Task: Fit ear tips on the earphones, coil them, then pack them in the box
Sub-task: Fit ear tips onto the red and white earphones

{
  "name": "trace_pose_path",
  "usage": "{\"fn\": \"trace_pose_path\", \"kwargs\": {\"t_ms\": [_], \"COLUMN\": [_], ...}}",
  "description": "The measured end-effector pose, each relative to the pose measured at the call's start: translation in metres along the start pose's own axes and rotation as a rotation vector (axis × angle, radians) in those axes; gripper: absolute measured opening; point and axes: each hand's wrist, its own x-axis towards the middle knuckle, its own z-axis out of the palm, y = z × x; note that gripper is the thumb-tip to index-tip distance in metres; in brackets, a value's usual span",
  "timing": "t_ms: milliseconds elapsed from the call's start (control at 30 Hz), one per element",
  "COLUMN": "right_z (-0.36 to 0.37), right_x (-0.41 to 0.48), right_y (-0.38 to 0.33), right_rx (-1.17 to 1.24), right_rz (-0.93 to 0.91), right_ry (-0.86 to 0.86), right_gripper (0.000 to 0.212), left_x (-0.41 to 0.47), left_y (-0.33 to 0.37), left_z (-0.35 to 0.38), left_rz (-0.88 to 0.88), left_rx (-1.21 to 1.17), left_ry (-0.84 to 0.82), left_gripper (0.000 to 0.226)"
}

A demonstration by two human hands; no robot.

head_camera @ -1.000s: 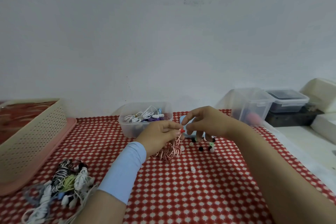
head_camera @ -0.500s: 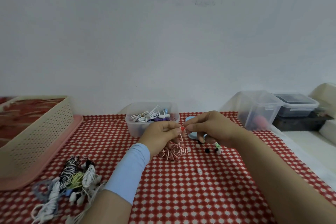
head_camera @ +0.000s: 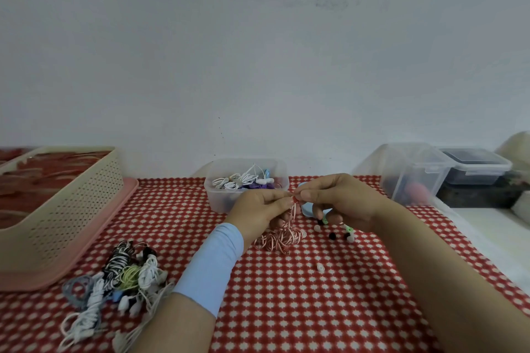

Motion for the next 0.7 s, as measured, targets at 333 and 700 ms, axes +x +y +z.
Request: {"fn": "trace_pose_path", "kwargs": {"t_ms": [333,700], "right_z": [0.0024,0.0028], "right_x": [0.0002,-0.0030], "right_y": [0.0020,-0.0066], "right_rx": [0.067,-0.070], "right_rz": [0.002,0.024], "right_ry": [-0.034,0.024], "right_gripper": [0.016,0.015], "left_x": [-0.0015,-0.0020], "left_y": [0.0007,0.0044], "left_z": [0.0046,0.0058], "left_rz": [-0.003,0.055], "left_rx": [-0.147,0.032], "left_ry": [-0.018,0.050], "left_gripper": [0.015,0.011]}}
